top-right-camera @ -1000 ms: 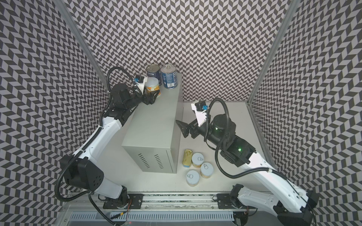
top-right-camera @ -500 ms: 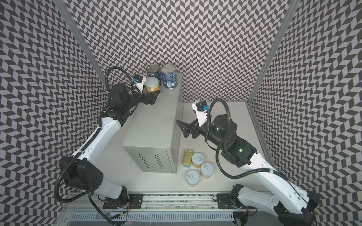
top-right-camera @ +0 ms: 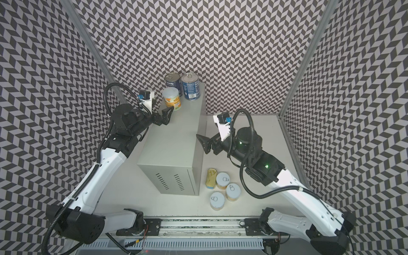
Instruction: Place and organize the canned foods onto the counter
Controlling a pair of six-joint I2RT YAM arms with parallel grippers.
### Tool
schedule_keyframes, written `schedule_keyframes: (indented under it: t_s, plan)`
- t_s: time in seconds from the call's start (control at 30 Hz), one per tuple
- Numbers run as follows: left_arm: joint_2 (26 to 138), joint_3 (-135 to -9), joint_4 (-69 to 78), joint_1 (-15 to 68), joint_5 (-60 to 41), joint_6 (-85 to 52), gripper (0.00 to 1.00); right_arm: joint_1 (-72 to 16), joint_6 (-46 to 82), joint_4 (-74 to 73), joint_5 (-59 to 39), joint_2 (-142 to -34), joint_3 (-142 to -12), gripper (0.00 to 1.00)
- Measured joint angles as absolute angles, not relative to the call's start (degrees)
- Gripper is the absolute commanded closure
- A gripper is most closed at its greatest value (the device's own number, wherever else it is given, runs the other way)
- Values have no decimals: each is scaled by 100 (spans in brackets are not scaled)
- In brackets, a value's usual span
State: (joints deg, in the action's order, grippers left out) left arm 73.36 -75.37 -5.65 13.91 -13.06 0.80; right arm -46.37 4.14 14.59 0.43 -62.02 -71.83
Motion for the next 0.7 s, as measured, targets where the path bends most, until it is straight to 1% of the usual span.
schedule_keyframes:
  t_s: [0.1,0.33,0.7]
  plan:
    - [7273,-7223,-580,1391,-1221,14,0,-4637,414,1481,64,-6204,-7218,1]
    - [7303,-7192,-563,1345,-1243,-8,0,-4637,408,1557,193,-6353,-7516,1]
    - [7699,-7395,-314,998,-1772,-75,0,-4637,408,1653,489,-6681,-7623,1]
